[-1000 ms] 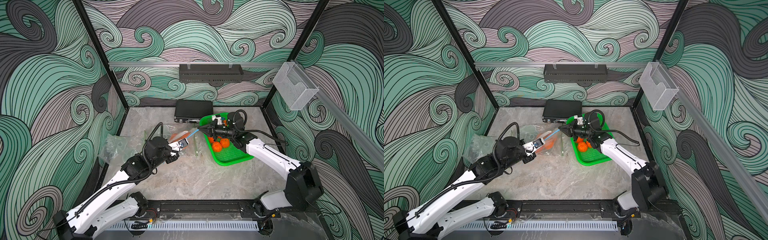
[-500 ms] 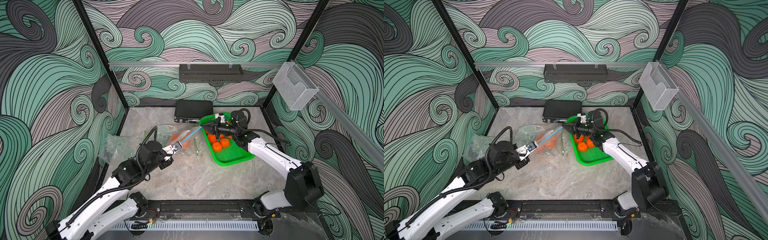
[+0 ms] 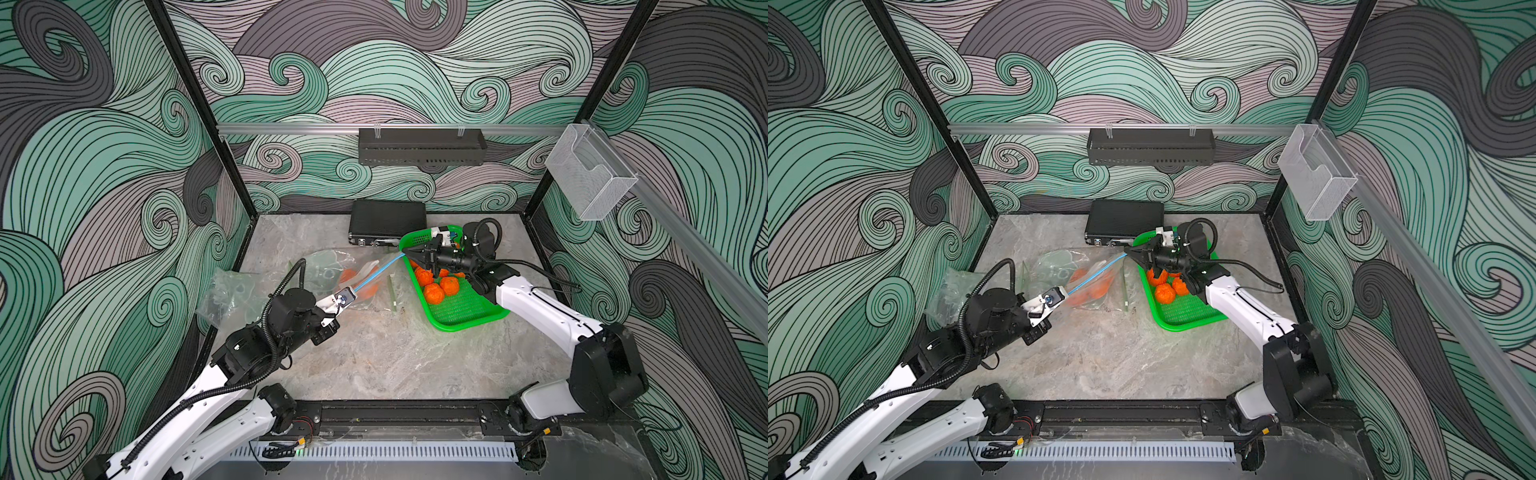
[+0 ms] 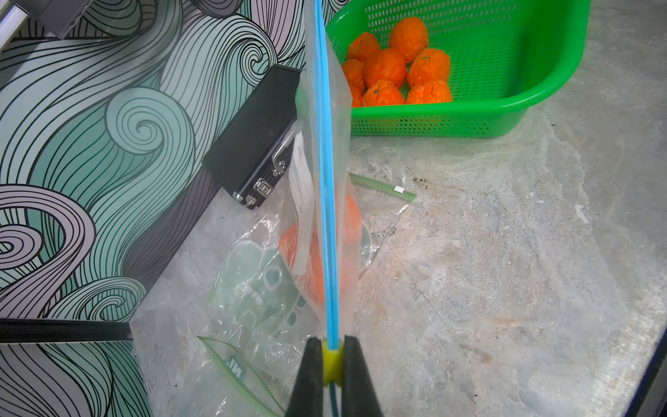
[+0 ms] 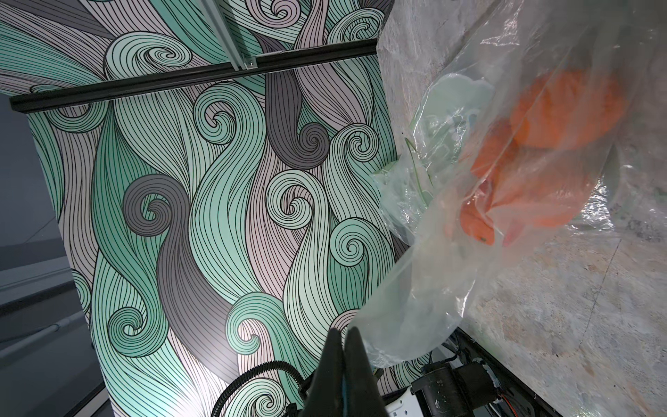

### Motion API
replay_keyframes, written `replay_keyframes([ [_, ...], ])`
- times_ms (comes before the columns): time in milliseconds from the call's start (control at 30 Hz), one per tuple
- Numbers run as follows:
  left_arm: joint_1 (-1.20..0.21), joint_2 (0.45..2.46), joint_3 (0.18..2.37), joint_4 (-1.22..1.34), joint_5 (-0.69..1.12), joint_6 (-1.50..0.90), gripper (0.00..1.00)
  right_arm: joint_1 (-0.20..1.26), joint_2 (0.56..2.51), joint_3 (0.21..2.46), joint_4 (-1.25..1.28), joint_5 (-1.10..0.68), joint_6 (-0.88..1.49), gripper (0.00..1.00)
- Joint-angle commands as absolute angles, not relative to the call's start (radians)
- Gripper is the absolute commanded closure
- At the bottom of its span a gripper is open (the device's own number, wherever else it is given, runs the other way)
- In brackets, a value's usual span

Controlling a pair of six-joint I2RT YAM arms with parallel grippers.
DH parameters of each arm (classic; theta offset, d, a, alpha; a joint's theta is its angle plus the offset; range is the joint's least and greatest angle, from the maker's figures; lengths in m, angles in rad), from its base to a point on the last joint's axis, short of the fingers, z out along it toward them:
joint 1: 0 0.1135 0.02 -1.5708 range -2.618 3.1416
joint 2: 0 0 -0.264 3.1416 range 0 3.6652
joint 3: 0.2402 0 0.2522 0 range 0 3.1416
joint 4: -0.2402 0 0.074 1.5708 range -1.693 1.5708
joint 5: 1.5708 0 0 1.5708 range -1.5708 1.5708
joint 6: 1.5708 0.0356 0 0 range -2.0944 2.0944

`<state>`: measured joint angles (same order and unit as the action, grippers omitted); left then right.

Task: Open the zip-top bag and take out the orange
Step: Unzip the zipper on the zipper food storage bag.

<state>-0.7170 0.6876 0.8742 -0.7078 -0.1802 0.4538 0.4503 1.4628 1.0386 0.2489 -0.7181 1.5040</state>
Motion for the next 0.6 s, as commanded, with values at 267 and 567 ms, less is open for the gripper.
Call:
replay_keyframes([
  [267,-0.719,0.734,0.929,-0.752,-0.139,0.364,0.41,0.456,1.439,1.031,0.287,-0.675,1.463,1.0],
  [567,-0.718,0.919,1.122,-0.69,0.059,0.164,0.34,0.52,1.432,0.999,0.273,-0.662,1.421,1.0],
])
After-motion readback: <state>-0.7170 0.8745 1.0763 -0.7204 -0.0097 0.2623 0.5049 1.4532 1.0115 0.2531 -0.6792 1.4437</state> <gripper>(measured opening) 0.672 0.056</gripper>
